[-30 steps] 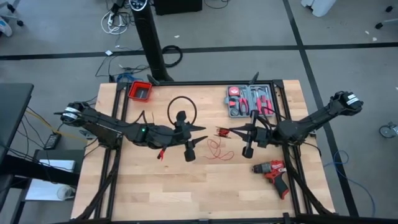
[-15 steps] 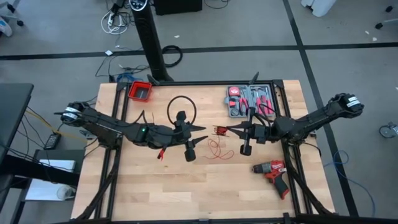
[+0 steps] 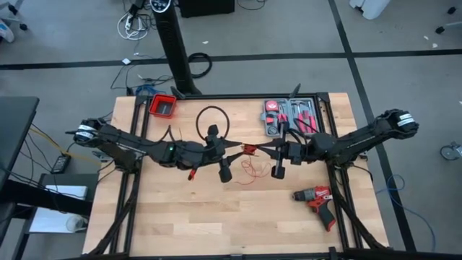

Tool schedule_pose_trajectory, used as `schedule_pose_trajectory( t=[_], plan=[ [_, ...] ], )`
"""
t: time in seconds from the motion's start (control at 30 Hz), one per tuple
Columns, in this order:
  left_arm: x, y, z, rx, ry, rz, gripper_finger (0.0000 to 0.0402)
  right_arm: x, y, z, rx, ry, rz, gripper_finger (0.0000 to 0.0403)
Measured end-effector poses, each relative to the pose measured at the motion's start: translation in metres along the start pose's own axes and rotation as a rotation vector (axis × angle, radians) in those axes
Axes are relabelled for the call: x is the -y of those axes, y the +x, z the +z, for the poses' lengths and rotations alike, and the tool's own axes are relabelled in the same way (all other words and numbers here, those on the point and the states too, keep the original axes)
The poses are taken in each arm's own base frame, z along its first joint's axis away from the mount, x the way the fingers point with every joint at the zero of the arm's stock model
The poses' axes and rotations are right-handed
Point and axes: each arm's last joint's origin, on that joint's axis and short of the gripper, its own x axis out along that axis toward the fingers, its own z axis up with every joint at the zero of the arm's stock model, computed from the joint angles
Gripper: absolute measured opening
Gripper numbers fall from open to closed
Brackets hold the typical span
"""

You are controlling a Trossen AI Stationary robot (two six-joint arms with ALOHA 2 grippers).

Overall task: Coil cords
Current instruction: Uncoil the red wire from the black spool

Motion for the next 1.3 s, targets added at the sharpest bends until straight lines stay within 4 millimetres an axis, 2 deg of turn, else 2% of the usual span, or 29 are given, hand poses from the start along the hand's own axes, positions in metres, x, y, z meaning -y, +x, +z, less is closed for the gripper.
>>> schedule_pose_trajectory(
  t=[1.3],
  plan=[
    [0.0023, -0.0007, 0.0042, 0.038, -0.018, -0.049, 0.0156, 0.0033, 0.0027, 0.0000, 0.016, 0.130, 0.016, 0.0000]
  ],
)
